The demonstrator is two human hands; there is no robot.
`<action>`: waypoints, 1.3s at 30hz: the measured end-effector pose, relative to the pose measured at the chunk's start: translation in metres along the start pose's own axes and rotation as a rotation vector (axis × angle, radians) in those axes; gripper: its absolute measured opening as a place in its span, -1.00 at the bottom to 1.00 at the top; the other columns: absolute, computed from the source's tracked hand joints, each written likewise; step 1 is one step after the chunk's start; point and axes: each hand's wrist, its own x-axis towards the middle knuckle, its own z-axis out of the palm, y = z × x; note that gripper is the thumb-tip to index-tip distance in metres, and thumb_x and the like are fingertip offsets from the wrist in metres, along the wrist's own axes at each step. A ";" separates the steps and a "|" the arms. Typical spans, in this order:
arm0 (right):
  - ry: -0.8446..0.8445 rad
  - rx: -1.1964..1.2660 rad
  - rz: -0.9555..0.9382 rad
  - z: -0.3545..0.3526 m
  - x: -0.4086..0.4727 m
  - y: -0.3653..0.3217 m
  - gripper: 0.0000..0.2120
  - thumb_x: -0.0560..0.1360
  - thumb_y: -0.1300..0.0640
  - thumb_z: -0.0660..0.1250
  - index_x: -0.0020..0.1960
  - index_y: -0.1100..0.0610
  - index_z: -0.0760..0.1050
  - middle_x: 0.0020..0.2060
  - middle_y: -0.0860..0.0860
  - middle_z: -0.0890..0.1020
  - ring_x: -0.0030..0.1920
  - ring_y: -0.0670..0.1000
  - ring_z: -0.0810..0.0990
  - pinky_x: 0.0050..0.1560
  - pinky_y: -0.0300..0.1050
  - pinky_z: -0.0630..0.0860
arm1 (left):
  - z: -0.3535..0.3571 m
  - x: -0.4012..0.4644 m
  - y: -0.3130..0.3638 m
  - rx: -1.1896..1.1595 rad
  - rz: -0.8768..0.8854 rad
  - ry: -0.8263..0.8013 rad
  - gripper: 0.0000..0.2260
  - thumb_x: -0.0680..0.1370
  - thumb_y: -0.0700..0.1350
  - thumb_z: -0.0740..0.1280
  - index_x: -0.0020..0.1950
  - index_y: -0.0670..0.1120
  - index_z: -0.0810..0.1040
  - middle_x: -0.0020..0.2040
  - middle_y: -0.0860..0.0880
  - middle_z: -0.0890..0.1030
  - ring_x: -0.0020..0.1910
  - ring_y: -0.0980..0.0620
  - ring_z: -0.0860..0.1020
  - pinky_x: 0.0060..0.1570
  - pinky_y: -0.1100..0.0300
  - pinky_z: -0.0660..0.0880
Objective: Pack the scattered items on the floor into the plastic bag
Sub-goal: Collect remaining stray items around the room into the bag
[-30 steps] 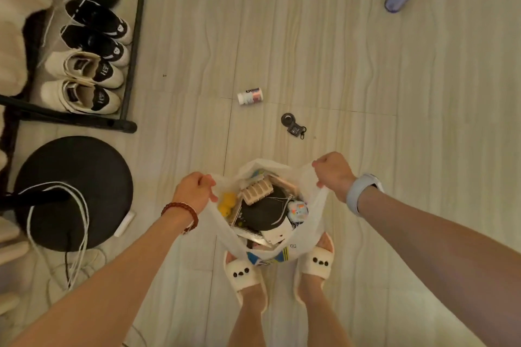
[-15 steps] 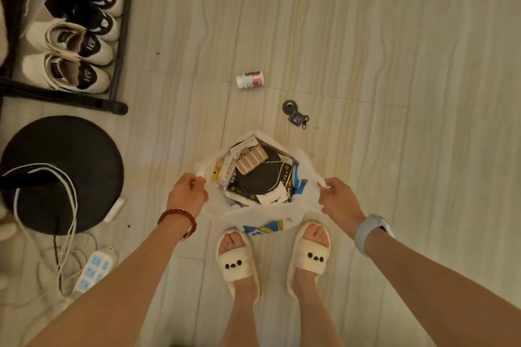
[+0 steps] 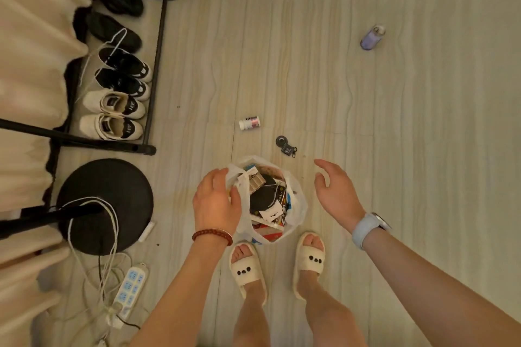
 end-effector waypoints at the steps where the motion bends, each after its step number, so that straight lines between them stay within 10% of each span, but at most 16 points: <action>1: 0.011 0.005 -0.009 -0.016 -0.005 -0.012 -0.64 0.56 0.23 0.10 0.35 0.17 0.34 0.33 0.12 0.42 0.36 0.09 0.31 0.32 -0.18 0.19 | -0.014 -0.004 0.015 0.008 0.005 0.000 -0.65 0.51 -0.17 0.24 0.30 -0.16 0.39 0.28 -0.19 0.44 0.27 -0.16 0.40 0.25 -0.10 0.37; 14: -0.146 -0.082 -0.077 -0.269 0.009 -0.033 -0.65 0.56 0.18 0.13 0.34 0.15 0.35 0.31 0.06 0.45 0.35 0.05 0.34 0.33 -0.16 0.23 | -0.056 -0.010 0.253 -0.113 -0.250 -0.029 -0.62 0.55 -0.08 0.20 0.35 -0.08 0.31 0.34 -0.14 0.38 0.20 -0.14 0.47 0.23 -0.05 0.42; 22: -0.071 -0.137 -0.036 -0.405 0.116 -0.036 -0.63 0.55 0.19 0.14 0.35 0.21 0.32 0.30 0.16 0.44 0.33 0.11 0.38 0.35 -0.08 0.27 | -0.036 0.076 0.414 -0.212 -0.116 -0.085 -0.64 0.54 -0.10 0.20 0.34 -0.12 0.34 0.32 -0.16 0.40 0.26 -0.14 0.41 0.27 -0.04 0.36; 39: -0.092 -0.204 0.314 -0.350 0.563 0.008 -0.59 0.52 0.11 0.20 0.36 0.10 0.29 0.31 0.11 0.37 0.30 0.13 0.36 0.21 -0.06 0.38 | 0.096 0.525 0.462 0.192 0.023 -0.324 -0.57 0.57 -0.06 0.13 0.43 -0.04 0.17 0.38 -0.06 0.31 0.32 -0.03 0.33 0.27 0.10 0.34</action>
